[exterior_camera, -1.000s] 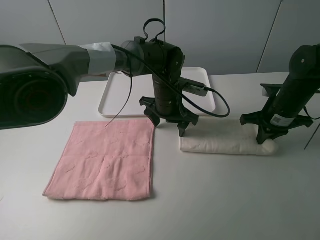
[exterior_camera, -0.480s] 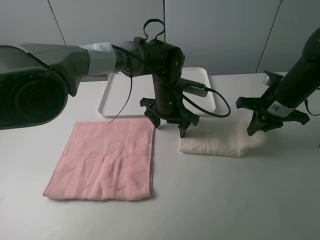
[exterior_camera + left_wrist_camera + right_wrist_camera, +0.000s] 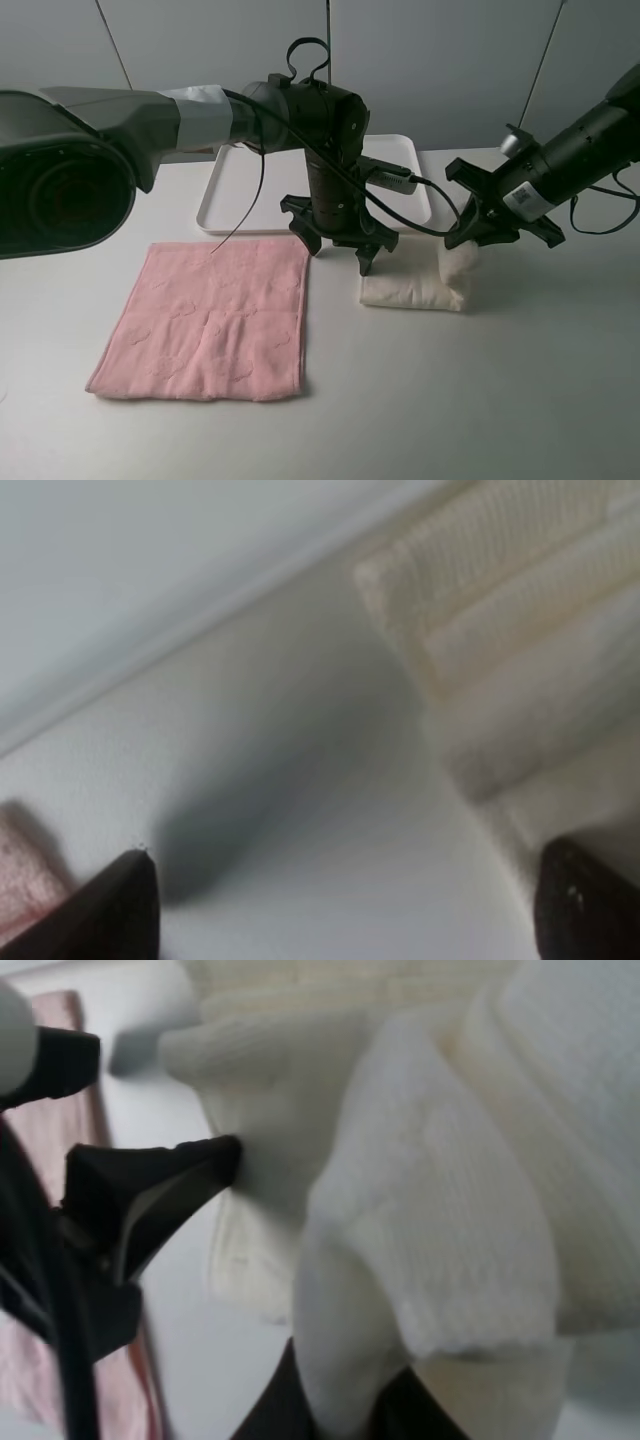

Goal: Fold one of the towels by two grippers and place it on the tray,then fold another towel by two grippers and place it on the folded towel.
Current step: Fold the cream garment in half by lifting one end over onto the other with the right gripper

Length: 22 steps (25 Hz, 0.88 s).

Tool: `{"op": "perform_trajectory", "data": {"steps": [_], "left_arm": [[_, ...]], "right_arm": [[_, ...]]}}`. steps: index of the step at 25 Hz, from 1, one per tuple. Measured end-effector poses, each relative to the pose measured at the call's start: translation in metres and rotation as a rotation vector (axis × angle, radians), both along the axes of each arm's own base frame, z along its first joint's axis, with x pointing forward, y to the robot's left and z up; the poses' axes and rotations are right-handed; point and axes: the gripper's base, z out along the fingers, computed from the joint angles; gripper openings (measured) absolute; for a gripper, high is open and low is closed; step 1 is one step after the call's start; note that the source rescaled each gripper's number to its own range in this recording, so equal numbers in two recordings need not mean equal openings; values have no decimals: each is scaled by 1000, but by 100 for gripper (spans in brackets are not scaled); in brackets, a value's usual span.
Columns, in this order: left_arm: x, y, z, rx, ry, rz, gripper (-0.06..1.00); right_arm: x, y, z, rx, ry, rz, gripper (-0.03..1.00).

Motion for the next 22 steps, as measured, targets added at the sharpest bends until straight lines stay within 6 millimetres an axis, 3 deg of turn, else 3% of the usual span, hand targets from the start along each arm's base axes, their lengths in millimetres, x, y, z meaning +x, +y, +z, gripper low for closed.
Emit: {"op": "perform_trajectory", "data": {"steps": [10, 22], "left_arm": [[-1, 0, 0, 2, 8, -1, 97], [7, 15, -2, -60, 120, 30, 97]], "right_arm": [[3, 25, -21, 101, 5, 46, 6], [8, 28, -23, 130, -38, 30, 6]]}}
